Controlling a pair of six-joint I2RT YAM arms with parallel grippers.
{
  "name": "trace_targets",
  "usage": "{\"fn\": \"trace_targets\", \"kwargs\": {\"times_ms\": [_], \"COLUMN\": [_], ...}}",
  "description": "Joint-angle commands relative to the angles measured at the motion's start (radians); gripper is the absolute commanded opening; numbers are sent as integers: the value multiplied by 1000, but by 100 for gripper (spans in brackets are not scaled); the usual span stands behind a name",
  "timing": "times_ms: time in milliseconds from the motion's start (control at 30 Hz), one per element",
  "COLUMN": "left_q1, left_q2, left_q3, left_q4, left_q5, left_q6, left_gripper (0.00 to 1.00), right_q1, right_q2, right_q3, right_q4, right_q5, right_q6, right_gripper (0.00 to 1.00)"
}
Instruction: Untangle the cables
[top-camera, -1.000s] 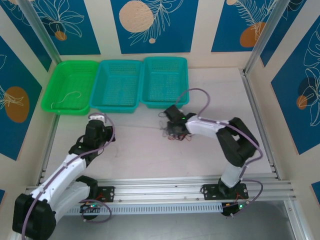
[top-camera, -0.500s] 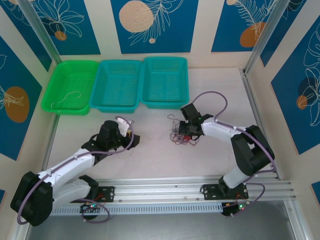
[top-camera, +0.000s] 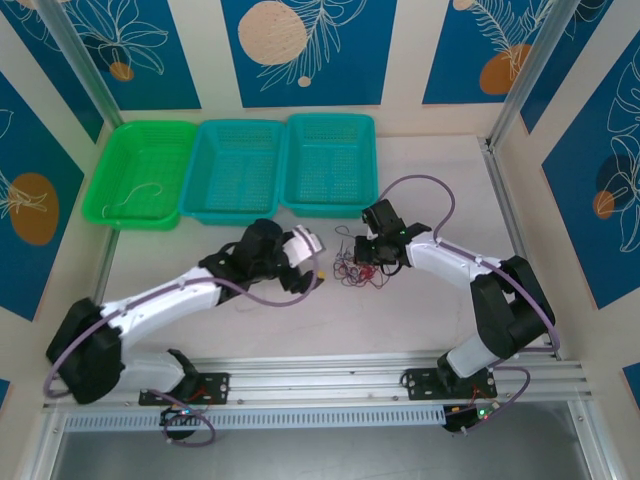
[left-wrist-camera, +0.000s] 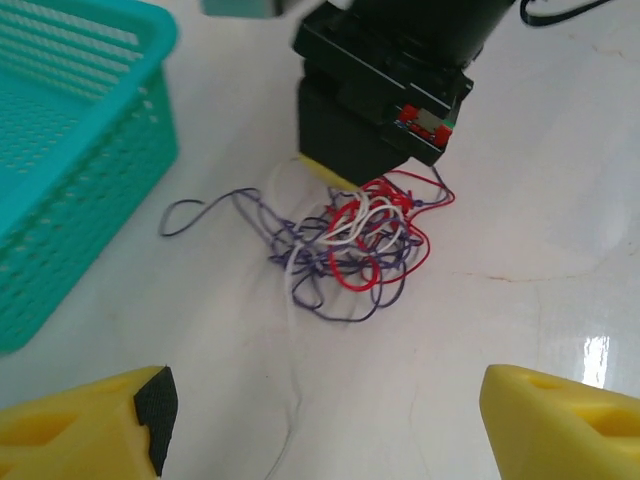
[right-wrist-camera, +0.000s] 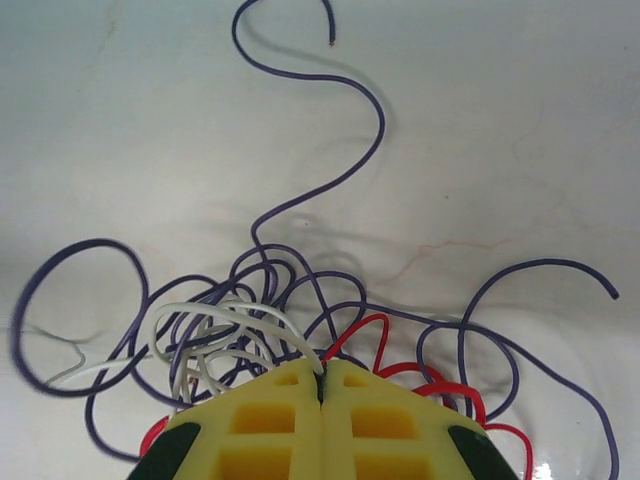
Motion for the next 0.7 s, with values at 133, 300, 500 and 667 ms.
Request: {"fn": "trace_targets", "kwargs": {"times_ms": [133,300,500,667], "left_q1": [-8,-6,8,91], "left_q2": [327,474,398,168], "left_q3": [103,189,135,38], "left_q4": [125,92,108,86], "left_q5": [-30,-61,-156,-174], "left_q6": [-82,-153,-252,-390], "left_gripper": [79,35,0,0], "right_q1": [10,15,7,-78], "right_q2": [-18,-20,-6,-24], "right_q3": [21,17,-43,-146], "right_q4": [-16,-16,-4,-6], "right_q5": [-49,-42,63,117], "right_q6": [0,12,185,371], "right_gripper": [1,0,0,0]}}
